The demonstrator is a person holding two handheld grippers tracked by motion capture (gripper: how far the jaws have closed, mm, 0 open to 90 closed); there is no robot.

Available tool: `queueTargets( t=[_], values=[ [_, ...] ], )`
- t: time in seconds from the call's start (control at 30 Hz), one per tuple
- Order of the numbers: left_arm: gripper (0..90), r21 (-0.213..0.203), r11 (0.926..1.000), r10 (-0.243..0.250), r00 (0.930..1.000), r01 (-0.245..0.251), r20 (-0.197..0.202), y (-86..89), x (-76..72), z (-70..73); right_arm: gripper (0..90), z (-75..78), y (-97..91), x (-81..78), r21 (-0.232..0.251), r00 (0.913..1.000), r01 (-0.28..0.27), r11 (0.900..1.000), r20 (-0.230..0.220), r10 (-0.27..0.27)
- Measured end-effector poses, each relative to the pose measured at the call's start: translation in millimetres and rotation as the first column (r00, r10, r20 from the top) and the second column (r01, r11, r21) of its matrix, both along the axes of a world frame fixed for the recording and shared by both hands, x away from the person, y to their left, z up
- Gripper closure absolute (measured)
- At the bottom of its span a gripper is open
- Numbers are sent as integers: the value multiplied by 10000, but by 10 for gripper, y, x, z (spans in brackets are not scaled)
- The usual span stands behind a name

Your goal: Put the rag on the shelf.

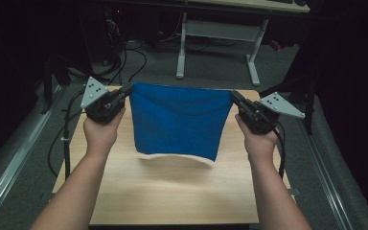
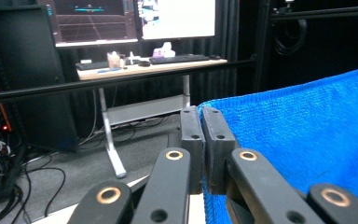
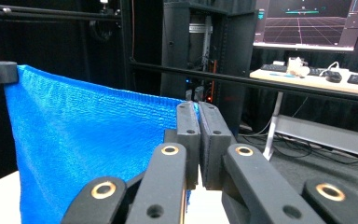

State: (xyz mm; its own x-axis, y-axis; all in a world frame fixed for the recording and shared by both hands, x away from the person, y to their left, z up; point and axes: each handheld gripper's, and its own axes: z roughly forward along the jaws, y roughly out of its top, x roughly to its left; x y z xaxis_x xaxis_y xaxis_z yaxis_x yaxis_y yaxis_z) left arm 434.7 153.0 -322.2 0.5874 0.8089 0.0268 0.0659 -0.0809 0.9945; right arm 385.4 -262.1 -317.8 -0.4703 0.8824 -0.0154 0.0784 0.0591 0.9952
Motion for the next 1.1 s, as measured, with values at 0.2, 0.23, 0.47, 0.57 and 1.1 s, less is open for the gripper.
queueTargets(
  t=[0.2,0.23,0.47,0.57,1.1],
  values=[
    [886,353,9990,286,9994,-279,-207,-14,238,98,889,54,23,283,-123,9991,325,9994,-253,-328],
    [886,490,9982,348,9992,-338,-208,-22,273,104,889,62,24,333,-96,9990,340,9994,-297,-343],
    [886,855,9943,635,9980,-632,-4,-77,469,206,890,183,44,586,-63,9983,541,9985,-201,-542],
    [885,886,9934,724,9973,-735,158,-100,547,262,890,256,37,710,71,9976,640,9979,-270,-638],
    [881,1449,9821,1355,9856,-1201,-1016,-216,1100,128,890,166,53,1305,-812,9874,1052,9911,-1101,-1138]
  ],
)
